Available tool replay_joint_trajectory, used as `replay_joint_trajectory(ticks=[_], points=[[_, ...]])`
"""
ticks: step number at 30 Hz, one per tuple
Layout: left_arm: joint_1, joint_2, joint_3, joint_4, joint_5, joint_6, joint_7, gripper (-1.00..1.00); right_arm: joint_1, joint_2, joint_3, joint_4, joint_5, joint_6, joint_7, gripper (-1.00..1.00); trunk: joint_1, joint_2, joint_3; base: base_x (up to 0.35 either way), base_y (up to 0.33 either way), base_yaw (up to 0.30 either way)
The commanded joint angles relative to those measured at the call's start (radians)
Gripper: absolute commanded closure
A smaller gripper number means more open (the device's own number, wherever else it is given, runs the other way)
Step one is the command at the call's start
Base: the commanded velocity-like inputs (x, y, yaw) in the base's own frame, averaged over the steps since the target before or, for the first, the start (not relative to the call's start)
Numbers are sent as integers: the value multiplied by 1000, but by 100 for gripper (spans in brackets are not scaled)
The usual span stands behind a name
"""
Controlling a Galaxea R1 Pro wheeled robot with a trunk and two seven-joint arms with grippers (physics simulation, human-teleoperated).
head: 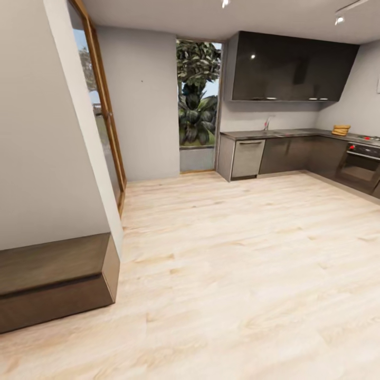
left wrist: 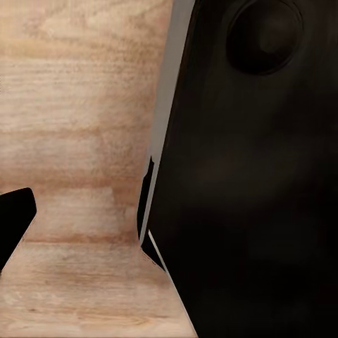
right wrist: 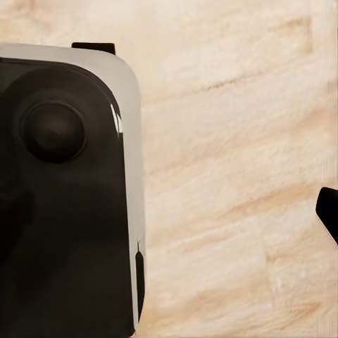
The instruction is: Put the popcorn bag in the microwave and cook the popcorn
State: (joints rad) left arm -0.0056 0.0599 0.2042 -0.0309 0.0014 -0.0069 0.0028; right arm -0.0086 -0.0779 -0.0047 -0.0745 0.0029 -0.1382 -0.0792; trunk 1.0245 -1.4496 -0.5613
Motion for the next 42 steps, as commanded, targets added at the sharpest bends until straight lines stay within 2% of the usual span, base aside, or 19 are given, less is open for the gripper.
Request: replay_joint_trajectory(ticks=[1,9,42], points=[[0,0,4,0,0,-1,0,-100,-1,0,-2,1,0,-3,-1,-100,1,0,-1,339,0,0],[0,0,4,0,0,-1,0,-100,-1,13,-5,1,-1,-3,-1,-100,1,0,-1,339,0,-106],[0,-1,4,0,0,-1,0,-100,-1,13,-4,1,-1,-3,-1,-100,1,0,-1,339,0,-294]])
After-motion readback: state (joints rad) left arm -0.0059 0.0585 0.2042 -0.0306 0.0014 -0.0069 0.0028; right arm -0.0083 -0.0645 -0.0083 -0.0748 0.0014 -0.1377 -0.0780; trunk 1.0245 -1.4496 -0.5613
